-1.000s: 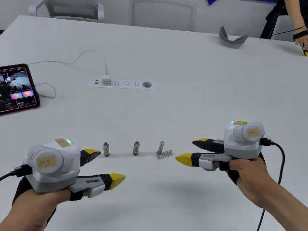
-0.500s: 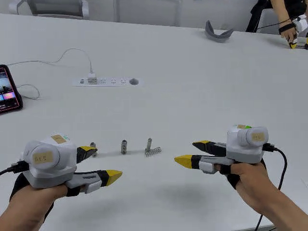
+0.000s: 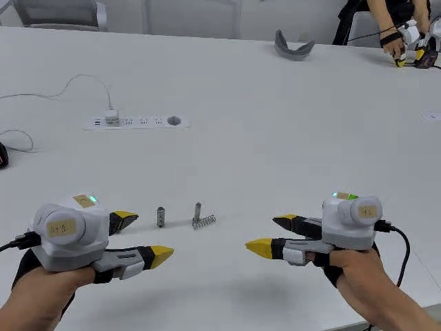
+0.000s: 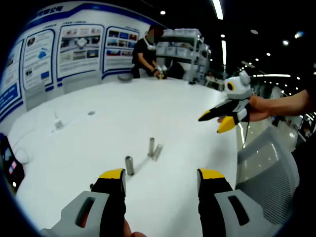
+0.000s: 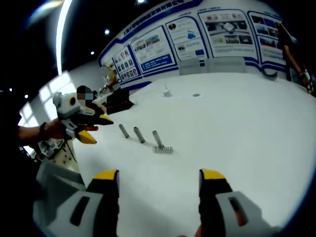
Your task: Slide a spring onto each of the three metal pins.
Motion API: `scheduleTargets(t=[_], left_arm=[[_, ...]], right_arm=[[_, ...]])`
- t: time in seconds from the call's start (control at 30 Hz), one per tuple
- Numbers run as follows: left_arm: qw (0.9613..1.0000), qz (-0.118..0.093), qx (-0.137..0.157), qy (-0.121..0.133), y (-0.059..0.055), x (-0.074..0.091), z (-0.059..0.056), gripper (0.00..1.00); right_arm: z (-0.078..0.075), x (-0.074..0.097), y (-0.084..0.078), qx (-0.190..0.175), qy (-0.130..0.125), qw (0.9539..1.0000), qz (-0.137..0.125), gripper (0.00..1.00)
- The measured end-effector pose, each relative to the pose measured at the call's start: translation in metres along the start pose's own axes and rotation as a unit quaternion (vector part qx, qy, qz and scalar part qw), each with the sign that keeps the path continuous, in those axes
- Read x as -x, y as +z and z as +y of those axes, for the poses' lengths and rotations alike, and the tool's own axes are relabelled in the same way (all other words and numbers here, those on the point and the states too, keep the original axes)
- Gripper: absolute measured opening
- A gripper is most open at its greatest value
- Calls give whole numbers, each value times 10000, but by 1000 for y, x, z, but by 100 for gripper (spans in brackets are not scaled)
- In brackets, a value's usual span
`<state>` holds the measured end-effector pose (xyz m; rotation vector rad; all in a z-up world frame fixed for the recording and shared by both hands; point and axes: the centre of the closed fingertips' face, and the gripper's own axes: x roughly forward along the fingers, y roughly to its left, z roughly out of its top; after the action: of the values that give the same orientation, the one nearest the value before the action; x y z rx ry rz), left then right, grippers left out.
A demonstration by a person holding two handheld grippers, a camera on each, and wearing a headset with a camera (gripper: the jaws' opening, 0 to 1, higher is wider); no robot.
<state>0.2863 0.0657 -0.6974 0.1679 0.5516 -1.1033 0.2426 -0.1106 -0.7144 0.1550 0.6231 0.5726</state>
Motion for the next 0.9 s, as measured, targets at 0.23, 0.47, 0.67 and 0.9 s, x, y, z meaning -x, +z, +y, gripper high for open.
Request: scheduleTargets(t=[0.23, 0.47, 0.67, 0.9], left_arm=[[9998, 62, -99, -151, 3, -16, -7, 60], [9988, 146, -271, -372, 5, -33, -21, 59], [9974, 250, -377, -554, 1, -52, -33, 59], [9955, 410, -466, -712, -6, -78, -45, 58]], right_arm=[[0, 8, -7, -25, -48, 10000, 29, 68], [2, 16, -11, -66, -66, 10000, 13, 69], [5, 22, -15, -85, -72, 9999, 17, 70], [7, 28, -15, -76, -37, 10000, 10, 72]])
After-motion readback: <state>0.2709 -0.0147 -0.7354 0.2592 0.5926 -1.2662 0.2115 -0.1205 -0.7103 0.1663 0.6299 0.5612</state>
